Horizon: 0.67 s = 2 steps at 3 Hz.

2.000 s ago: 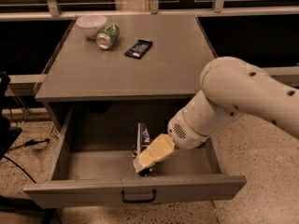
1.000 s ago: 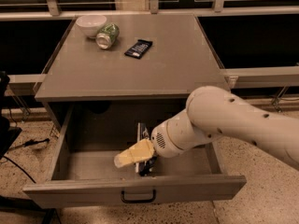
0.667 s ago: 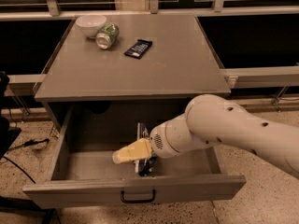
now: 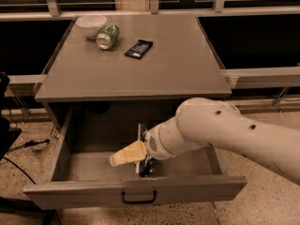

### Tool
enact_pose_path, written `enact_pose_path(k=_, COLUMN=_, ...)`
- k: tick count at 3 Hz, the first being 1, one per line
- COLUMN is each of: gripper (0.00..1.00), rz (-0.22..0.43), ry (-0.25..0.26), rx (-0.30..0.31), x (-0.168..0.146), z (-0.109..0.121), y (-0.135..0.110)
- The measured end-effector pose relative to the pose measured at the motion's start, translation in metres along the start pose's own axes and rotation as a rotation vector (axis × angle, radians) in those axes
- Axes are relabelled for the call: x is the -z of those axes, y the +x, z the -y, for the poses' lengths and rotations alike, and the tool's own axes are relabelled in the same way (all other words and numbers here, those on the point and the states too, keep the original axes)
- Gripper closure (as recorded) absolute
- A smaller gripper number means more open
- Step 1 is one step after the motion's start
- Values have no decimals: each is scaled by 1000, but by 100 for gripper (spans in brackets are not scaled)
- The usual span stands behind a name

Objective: Pick blue chip bag from top drawer and place on counter

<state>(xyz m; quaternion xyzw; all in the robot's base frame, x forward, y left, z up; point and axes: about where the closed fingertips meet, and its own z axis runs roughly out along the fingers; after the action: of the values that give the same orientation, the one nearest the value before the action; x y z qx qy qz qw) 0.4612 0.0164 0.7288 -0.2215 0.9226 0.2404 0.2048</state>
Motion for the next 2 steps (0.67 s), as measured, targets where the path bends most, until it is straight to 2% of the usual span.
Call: enact_pose_path(k=2, gripper=0, rz=-47, ry=67, rx=20, x=-29, z=-3, y=4)
